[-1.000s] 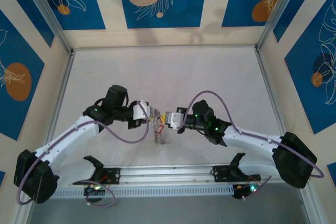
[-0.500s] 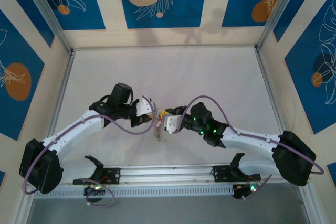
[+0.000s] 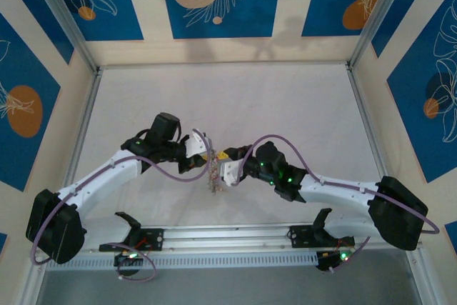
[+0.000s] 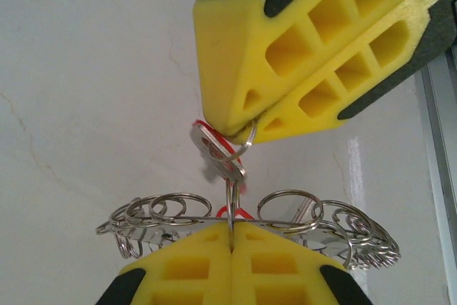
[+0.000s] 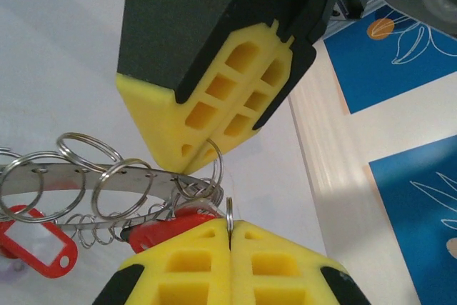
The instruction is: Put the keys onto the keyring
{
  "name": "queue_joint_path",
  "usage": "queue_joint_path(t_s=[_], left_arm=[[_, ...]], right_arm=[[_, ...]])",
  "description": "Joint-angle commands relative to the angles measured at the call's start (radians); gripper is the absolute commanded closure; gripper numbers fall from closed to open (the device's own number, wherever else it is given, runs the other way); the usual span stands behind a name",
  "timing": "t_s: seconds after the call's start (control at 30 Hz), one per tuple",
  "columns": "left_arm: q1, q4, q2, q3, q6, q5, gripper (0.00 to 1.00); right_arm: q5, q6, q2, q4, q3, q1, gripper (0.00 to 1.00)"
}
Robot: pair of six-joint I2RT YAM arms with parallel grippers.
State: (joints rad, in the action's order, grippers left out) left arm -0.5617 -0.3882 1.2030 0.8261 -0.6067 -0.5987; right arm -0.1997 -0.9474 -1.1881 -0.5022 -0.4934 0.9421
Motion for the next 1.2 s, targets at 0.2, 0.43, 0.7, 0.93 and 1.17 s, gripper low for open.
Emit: queue_joint_path(t_s=[0.2,0.43,0.7,0.93,1.17], left_arm=[[-0.010,0.027,-0.021,0.030,0.032,-0.035,1.00],[-0.010,0.029,-0.007,0.036,0.051,-0.039,1.00],[-0.010,0.009,0.006,0.053,0.061,-0.027,1.00],[-0.010,0.017,0.001,0.048,0.067,-0.021,1.00],[-0.011,0.021,0.000,0.047,0.071,-0.026,1.00]], right_arm=[[0.001,-0.003,0.038,0.038,-0.024,-0.017,1.00],[0.010,-0.021,-0.004,0.027,-0.052,0.000,1.00],[0.026,-0.017,-0.013,0.032,-0.065,0.014,1.00],[0.040,-0.004,-0.021,0.036,-0.072,0.020,1.00],[0.018,0.010,-0.044,0.054,-0.095,0.023,1.00]])
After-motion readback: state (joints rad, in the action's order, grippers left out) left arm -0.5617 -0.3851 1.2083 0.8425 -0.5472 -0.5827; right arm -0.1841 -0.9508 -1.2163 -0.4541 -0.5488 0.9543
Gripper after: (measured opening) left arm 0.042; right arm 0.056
